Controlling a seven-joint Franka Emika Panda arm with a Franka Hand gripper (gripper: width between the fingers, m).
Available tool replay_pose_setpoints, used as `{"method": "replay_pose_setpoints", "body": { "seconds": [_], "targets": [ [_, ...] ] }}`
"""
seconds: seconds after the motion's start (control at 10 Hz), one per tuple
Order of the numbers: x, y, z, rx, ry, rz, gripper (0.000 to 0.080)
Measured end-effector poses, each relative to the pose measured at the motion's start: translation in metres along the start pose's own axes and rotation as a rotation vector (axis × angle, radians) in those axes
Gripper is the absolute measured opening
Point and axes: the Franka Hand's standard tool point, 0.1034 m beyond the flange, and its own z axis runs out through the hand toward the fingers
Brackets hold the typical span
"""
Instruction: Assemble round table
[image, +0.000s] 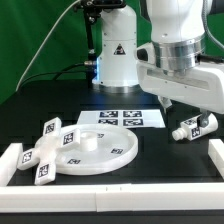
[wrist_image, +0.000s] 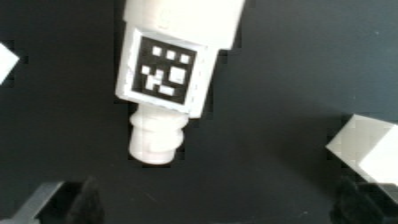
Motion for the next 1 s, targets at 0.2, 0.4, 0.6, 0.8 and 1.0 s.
{"method": "replay_pose_setpoints", "body": {
  "seconds": [0.2, 0.4, 0.6, 0.8, 1.0],
  "targets": [
    [0.0, 0.0, 0.0, 0.001, 0.001, -0.002, 0.0649],
    [-0.017, 0.013, 0.021, 0.01, 0.004, 0.028, 0.0649],
    [-0.035, 0.027, 0.044, -0.018, -0.019, 0.039, 0.0649],
    [-0.032, 0.022, 0.041, -0.009, -0.014, 0.032, 0.0649],
    [-0.032, 0.022, 0.042, -0.009, -0.015, 0.031, 0.0524]
  ]
}}
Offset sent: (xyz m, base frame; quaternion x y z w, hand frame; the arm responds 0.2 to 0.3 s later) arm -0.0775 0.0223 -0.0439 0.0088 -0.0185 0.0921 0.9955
